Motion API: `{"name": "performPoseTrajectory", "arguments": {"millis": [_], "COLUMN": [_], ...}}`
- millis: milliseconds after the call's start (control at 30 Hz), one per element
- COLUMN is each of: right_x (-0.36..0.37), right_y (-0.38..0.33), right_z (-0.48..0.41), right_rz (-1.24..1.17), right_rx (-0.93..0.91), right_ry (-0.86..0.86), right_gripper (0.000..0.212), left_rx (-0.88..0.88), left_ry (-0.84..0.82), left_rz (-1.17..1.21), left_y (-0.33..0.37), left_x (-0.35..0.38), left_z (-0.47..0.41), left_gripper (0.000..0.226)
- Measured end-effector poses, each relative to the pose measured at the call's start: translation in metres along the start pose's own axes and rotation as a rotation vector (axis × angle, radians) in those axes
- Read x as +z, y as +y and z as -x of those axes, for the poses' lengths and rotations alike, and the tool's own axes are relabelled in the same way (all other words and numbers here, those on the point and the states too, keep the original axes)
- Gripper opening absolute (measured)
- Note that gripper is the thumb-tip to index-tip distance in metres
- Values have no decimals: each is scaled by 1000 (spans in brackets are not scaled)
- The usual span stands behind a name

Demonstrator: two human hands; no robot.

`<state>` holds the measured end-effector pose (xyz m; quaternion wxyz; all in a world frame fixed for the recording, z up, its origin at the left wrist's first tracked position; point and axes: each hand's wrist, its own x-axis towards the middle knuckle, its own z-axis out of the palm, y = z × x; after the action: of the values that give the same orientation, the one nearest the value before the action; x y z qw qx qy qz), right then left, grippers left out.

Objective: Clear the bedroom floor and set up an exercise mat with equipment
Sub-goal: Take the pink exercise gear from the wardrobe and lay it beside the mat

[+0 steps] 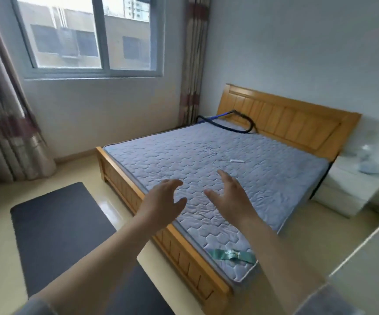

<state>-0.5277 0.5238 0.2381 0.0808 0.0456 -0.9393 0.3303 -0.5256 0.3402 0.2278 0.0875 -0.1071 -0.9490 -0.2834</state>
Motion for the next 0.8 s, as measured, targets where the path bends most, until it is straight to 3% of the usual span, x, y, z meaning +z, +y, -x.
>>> {"name": "performPoseTrajectory", "arguments": {"millis": [167,433,800], "right_x": [-115,-269,-347], "right_y": [49,148,240], "right_z": [28,82,110], "right_rz": [35,43,3], "right_rx": [6,48,158], "right_ry": [210,423,556], "right_gripper": [68,64,63], "left_rx": [193,360,503], "left_ry": [66,94,-5], "left_rz": [19,176,271], "left_y": [121,288,400], "left_x": [16,72,149], "left_z": [-25,-43,-84], "left_gripper": [49,45,47]}}
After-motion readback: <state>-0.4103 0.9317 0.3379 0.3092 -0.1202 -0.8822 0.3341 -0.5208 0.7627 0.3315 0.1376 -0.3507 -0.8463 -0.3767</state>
